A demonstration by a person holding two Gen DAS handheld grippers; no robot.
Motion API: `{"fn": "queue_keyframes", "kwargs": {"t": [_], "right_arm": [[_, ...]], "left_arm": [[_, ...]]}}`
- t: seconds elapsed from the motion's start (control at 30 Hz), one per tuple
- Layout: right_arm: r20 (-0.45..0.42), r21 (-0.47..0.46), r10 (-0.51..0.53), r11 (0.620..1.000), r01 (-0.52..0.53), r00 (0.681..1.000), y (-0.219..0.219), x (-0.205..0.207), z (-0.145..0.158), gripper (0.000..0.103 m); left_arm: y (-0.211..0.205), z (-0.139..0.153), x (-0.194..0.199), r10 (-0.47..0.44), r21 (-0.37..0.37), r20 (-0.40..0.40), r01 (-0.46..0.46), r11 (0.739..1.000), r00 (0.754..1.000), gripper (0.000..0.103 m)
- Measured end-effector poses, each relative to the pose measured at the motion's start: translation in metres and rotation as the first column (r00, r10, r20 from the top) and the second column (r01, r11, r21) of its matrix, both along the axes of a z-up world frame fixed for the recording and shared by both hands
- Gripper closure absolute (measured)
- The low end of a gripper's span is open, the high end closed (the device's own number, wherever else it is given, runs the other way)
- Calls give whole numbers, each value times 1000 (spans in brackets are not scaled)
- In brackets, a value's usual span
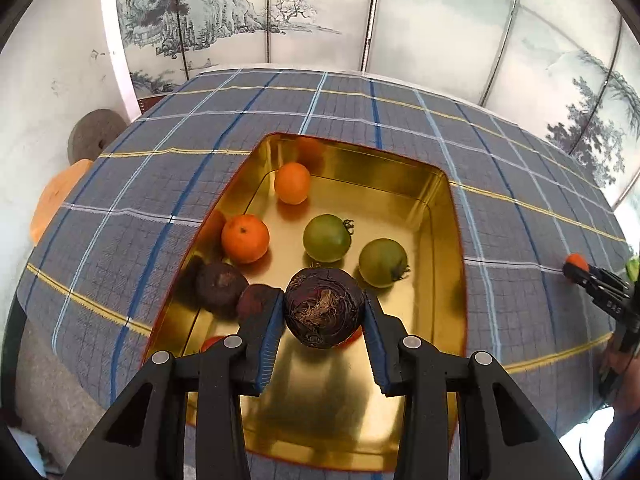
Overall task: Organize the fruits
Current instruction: 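Carry the brown fruit into the tin and open the left tool while the right tool grasps the orange, then carry the orange into the tin and open the right tool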
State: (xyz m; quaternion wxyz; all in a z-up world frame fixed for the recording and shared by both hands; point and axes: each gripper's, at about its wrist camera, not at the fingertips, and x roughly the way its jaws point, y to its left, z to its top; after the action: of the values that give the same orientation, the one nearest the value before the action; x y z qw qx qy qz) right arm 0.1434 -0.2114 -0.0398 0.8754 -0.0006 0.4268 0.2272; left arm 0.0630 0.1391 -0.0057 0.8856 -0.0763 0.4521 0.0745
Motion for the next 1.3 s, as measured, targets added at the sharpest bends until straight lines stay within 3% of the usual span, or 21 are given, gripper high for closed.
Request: {"fn": "queue_keyframes", "kwargs": {"t": [0.3, 0.93, 1.3], "right_arm": [[-12, -46, 18, 999, -19, 1000, 9, 1, -3, 66], [-13, -49, 12, 999, -13, 1000, 10, 2, -4, 66], [-12, -49, 13, 999, -14, 1000, 10, 3, -4, 66]], "left_arm": [[4, -2, 9, 21, 58, 12, -22, 998, 1000, 64], [-5, -7, 17, 10, 141, -6, -9, 990, 1000, 62], [-16, 6, 4, 24, 234, 55, -36, 971, 998, 31]]}}
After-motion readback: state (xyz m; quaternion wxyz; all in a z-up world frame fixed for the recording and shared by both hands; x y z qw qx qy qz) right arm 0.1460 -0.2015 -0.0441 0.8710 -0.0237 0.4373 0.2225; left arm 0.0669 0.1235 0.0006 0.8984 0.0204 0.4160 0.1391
